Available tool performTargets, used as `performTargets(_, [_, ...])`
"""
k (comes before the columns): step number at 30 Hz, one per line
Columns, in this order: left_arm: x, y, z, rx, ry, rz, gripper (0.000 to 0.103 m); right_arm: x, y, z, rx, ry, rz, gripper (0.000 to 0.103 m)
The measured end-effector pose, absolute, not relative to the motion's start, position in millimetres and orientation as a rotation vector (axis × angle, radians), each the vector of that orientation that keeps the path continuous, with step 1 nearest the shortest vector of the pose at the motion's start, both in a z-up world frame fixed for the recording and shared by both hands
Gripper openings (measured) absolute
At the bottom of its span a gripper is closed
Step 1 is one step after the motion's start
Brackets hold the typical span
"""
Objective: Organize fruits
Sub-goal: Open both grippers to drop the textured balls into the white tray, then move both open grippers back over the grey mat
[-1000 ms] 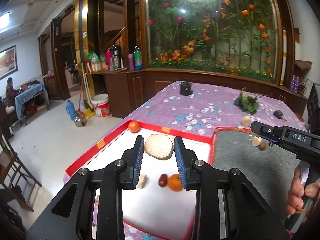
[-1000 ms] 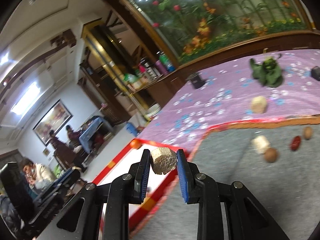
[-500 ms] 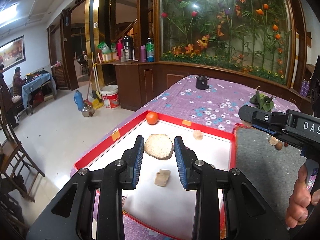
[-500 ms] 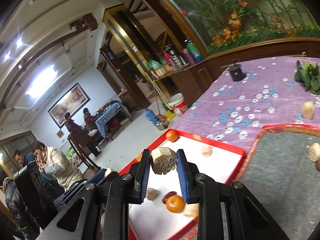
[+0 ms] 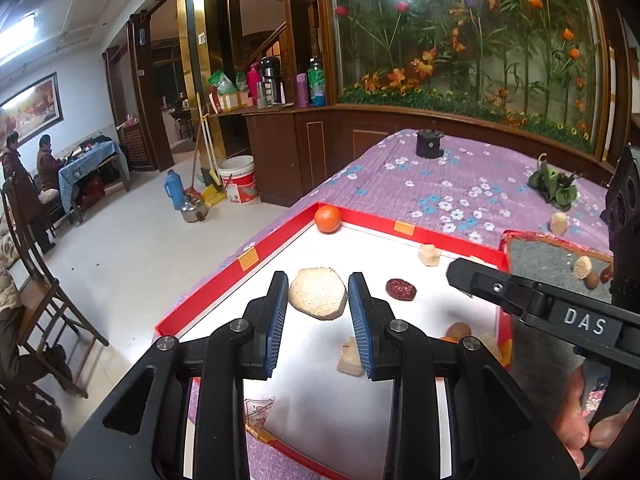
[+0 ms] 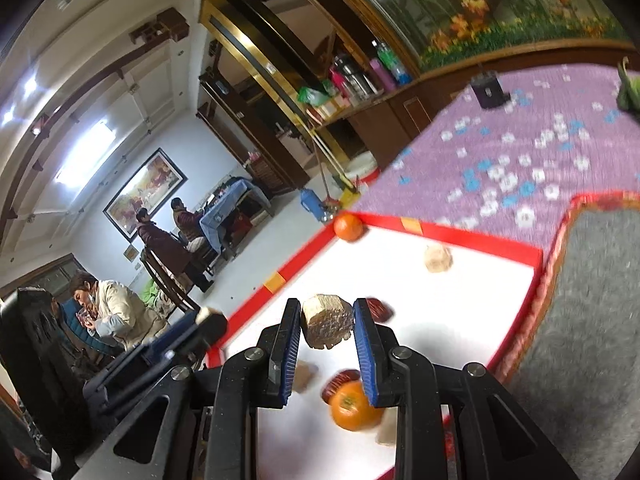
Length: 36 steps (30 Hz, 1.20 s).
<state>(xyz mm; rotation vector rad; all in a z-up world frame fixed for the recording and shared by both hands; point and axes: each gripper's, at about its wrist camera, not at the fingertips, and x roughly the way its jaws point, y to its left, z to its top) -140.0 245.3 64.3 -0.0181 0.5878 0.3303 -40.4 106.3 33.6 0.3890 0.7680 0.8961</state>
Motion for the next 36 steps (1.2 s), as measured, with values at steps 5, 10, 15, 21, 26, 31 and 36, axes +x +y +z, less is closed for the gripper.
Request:
performTargets(5, [-127,245,57,-0.010,0.615,0.346,0.030,-35,103,32,0.375,0.760,0.911,0.025])
performTargets(10, [-114,243,47,0.009,0.654,0.359,0.030,-34,104,29,0.355,0.781,0.911,0.025])
performTargets(15, [-105,241,34,0.013,0.694,0.360,0.030,-32,111,23,0.290,0.803,0.884,0.025])
performTargets(21, [-104,238,29,0.024,0.731,0.344,0.034,-27,110,20,0.290,0.828,0.877,0.042])
performTargets(26, [-114,239,37,0.025,0.698,0.355,0.056,-24,91,25,0.360,0.780,0.858,0.045])
performTargets(31, [-123,229,48,0.032,0.675,0.319,0.056,-16,76,23,0.407,0.772,0.795,0.045])
performTargets(36, [-133,210,58,0.073,0.651,0.265,0.056,-17,51,30,0.482,0.768,0.771,0.045])
